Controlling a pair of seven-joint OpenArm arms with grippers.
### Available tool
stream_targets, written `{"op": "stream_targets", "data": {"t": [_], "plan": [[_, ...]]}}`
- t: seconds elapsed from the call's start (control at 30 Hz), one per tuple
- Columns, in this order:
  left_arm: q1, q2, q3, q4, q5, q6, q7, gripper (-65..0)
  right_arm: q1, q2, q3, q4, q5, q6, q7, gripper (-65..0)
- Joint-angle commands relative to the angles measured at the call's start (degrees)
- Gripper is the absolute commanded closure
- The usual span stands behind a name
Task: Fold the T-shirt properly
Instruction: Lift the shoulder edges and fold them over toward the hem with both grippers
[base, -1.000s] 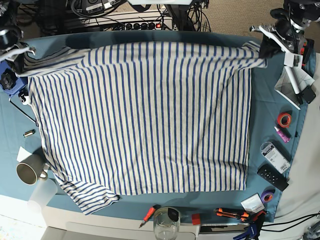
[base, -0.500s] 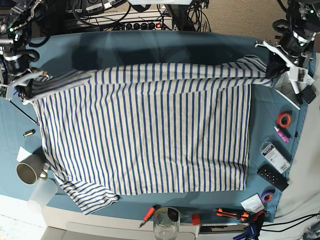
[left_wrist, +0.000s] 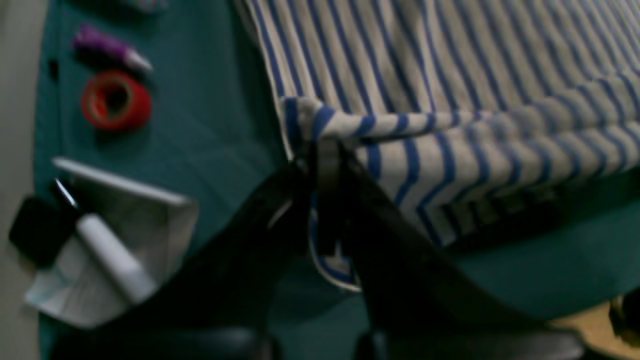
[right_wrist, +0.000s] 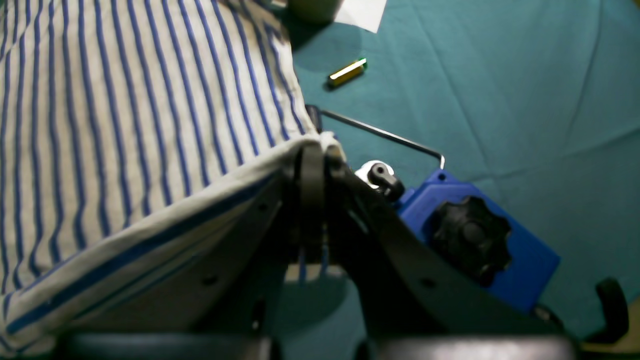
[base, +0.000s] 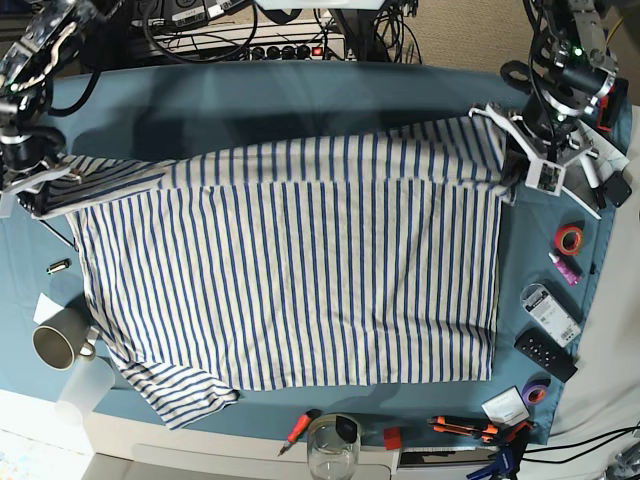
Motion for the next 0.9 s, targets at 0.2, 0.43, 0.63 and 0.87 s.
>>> {"op": "stream_targets", "data": {"t": [0.2, 0.43, 0.63, 0.87], "plan": [[-6.99, -0.98, -0.20, -6.08, -1.11, -0.26, -1.46, 0.0, 7.48, 4.24, -0.96, -9.33, 0.20, -0.31, 1.46, 0.0], [-14.49, -2.71, -0.20, -12.55, -2.73, -2.84, -1.40, 0.0, 14.03, 4.94, -10.43, -16.98, -4.46, 0.07, 1.88, 0.0], [-20.22, -2.82, -0.15, -18.80, -2.80, -2.89, -1.31, 0.0, 22.95, 4.94, -14.45, -26.25, -5.99, -0.07, 1.75, 0.0], [-26.51, -2.82, 4.85, -24.92, -2.32, -3.04, -0.76, 0.0, 30.03, 4.94, -14.78, -36.37, -6.47, -0.07, 1.64, 0.0]]}}
